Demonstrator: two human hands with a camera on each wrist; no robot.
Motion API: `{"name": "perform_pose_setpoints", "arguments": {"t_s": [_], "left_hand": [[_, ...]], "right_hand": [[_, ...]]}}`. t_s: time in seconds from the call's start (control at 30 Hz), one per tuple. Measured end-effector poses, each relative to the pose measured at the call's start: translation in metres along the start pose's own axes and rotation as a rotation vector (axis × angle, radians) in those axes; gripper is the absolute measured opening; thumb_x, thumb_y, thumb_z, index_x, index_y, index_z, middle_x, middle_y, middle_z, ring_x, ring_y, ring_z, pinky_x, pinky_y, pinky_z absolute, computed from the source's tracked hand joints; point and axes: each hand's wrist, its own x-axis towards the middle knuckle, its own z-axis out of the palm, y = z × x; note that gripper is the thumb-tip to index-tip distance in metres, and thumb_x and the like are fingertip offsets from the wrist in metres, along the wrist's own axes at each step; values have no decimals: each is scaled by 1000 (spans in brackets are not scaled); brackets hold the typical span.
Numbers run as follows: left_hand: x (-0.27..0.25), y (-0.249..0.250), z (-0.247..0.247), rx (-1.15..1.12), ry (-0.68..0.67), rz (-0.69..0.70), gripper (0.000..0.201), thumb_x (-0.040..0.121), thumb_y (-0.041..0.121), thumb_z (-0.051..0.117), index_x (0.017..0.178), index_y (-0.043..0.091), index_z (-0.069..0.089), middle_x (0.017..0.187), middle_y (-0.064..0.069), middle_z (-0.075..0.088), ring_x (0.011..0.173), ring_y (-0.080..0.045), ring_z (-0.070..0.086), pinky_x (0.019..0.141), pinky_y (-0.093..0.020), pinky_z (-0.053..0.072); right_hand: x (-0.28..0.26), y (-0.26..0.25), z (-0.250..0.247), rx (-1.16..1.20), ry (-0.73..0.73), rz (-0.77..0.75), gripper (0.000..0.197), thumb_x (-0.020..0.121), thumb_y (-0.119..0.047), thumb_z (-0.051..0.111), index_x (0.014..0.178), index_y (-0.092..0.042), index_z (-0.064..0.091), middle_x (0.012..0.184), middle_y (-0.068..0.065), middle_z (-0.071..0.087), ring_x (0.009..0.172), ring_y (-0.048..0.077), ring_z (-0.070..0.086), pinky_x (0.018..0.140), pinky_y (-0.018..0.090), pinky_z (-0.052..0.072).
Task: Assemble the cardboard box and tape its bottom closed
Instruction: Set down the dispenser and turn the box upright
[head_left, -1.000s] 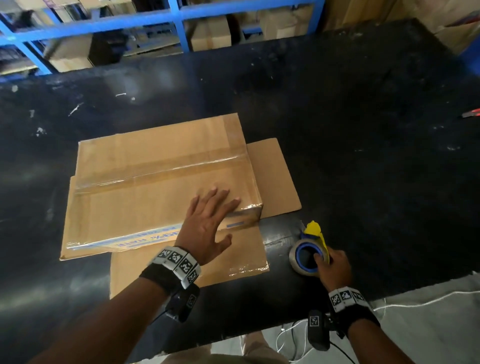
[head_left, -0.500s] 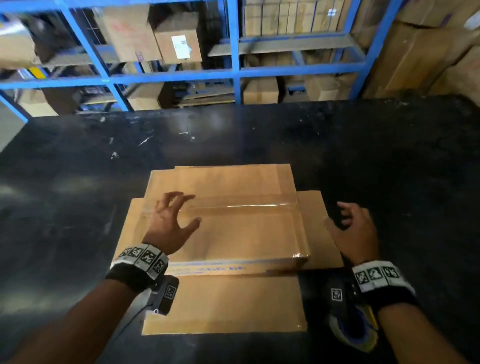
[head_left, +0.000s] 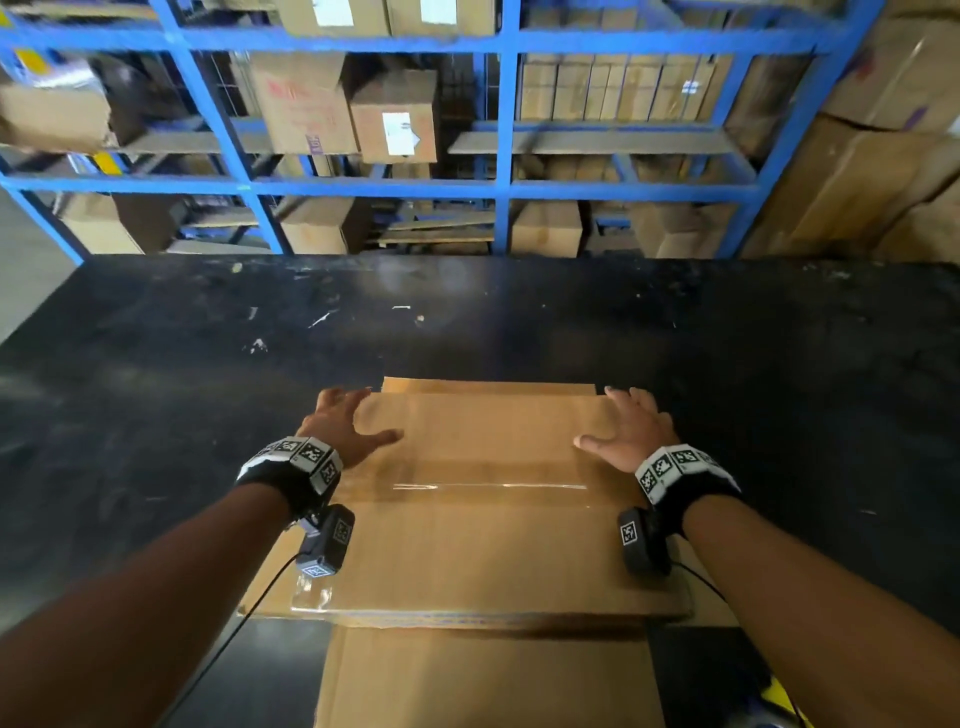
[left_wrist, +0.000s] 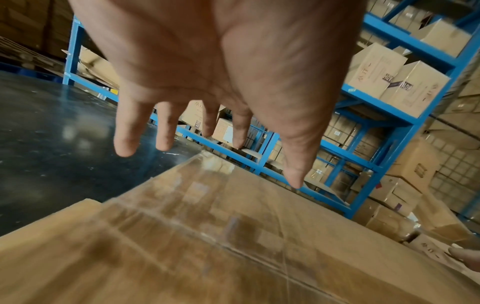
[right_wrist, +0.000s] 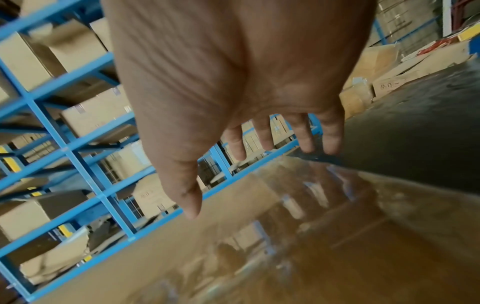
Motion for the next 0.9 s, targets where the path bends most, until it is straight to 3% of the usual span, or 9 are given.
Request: {"name": "perform_pose_setpoints", "arguments": {"t_s": [0.13, 0.27, 0.33, 0.43, 0.5, 0.57, 0.73, 0.9], "left_hand": [[25, 12, 5, 6, -75, -24, 107, 71, 75, 73, 159, 37, 26, 171, -5, 7, 147, -37, 38, 118, -52, 38], [37, 16, 11, 22, -134, -47, 116, 67, 78, 73, 161, 35, 22, 171, -5, 3, 148, -36, 38, 118, -51, 37], [38, 16, 14, 40, -147, -53, 130, 53, 87, 73, 161, 37, 21, 170, -3, 5, 146, -39, 39, 116, -56, 40], [39, 11, 19, 54, -127, -54, 156, 19, 103, 58, 158, 42, 22, 167, 0, 9, 144, -44, 39, 112, -61, 43], [38, 8, 18, 31, -95, -57, 158, 12, 103, 57, 155, 44, 26, 166, 0, 12, 141, -44, 42, 110, -61, 45], [31, 11, 8, 5, -58, -37, 150, 16, 101, 61, 153, 46, 29, 165, -1, 14, 139, -43, 44, 107, -60, 48], [1, 37, -53, -24, 148, 60, 123, 52, 81, 80, 155, 45, 24, 168, 0, 6, 142, -47, 40, 108, -61, 46], [-44, 64, -142, -102, 427, 204, 113, 57, 85, 75, 150, 43, 27, 165, 4, 7, 142, -47, 38, 107, -61, 48]], "right_hand": [[21, -2, 4, -9, -61, 24, 109, 69, -67, 76, 157, -39, 18, 169, -2, 3, 149, 43, 22, 117, 54, 30], [29, -5, 4, 7, -111, 8, 110, 70, -70, 73, 159, -34, 18, 169, 1, 1, 151, 31, 25, 117, 47, 30], [30, -5, 6, 33, -104, 11, 110, 70, -70, 73, 158, -32, 21, 168, 2, 4, 149, 28, 30, 115, 44, 33], [27, -9, 4, 32, -76, 23, 109, 67, -71, 74, 156, -29, 27, 164, 4, 14, 142, 32, 39, 110, 44, 39], [23, -11, -2, 27, -49, 16, 107, 67, -70, 75, 155, -27, 31, 161, 6, 20, 139, 33, 44, 107, 43, 41], [16, -16, -13, 36, -2, -11, 106, 67, -70, 76, 153, -27, 33, 159, 5, 23, 138, 33, 45, 106, 42, 42], [-6, -43, -68, 80, 185, -112, 103, 67, -68, 77, 152, -31, 34, 163, 2, 17, 143, 34, 37, 112, 51, 39], [-49, -72, -143, 233, 490, -284, 100, 67, -63, 80, 151, -33, 35, 164, -4, 14, 146, 35, 31, 112, 55, 38]]}}
